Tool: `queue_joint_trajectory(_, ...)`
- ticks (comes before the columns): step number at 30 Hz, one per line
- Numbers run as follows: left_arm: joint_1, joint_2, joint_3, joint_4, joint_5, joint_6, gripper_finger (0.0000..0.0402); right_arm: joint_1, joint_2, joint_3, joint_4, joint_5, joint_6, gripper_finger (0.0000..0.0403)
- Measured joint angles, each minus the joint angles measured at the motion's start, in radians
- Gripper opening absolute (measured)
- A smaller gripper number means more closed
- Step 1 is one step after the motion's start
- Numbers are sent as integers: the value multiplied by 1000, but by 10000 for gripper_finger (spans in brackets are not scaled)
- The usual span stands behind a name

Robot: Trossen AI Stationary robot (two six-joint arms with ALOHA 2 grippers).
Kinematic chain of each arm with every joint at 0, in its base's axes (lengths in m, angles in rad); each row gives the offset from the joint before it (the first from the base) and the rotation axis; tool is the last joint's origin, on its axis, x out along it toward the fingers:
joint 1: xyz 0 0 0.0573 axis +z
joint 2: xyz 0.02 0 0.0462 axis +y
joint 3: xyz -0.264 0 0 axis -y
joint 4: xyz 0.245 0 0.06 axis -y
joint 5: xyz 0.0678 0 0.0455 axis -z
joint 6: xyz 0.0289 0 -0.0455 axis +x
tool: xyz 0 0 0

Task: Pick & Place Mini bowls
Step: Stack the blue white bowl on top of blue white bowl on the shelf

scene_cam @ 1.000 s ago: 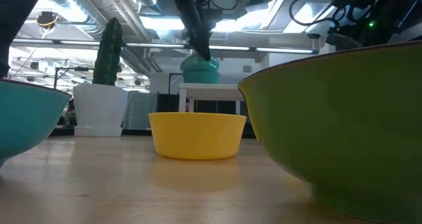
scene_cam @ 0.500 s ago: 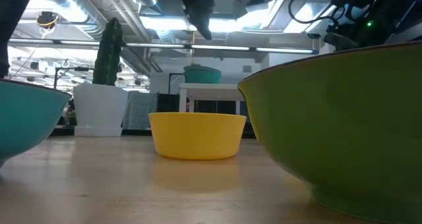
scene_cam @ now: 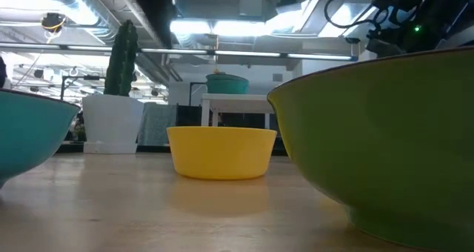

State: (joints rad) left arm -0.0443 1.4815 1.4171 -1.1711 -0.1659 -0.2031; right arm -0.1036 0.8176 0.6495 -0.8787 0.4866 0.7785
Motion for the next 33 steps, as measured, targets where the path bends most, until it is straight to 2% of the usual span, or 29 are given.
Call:
queue_joint_trajectory(2, -82, -58, -97, 94, 101, -95, 97, 2, 0, -6, 19, 0, -5, 71)
queue_joint_trajectory(4, -168, -91, -180, 177, 156, -198, 101, 2, 0, -7, 36, 0, -5, 71)
queue_joint_trajectory(8, -313, -85, -305, 296, 167, -341, 116, 2, 0, -7, 97, 0, -13, 71)
queue_joint_trajectory(13, -421, -25, -378, 453, 146, -398, 144, 2, 0, -7, 182, -11, -35, 71)
queue_joint_trajectory(16, -457, 22, -380, 481, 104, -397, 162, 2, 0, -7, 224, -11, -49, 71)
queue_joint_trajectory(20, -485, 83, -380, 472, 105, -396, 183, 2, 0, -7, 261, -19, -53, 71)
queue_joint_trajectory(26, -499, 157, -380, 464, 197, -364, 192, 2, 0, -7, 275, -19, -61, 71)
queue_joint_trajectory(28, -497, 176, -380, 459, 205, -360, 184, 2, 0, -7, 276, -19, -66, 71)
queue_joint_trajectory(30, -488, 185, -380, 448, 171, -344, 167, 2, 0, -7, 276, -19, -75, 71)
queue_joint_trajectory(33, -469, 186, -380, 439, 142, -334, 120, 2, 0, -7, 276, -19, -77, 71)
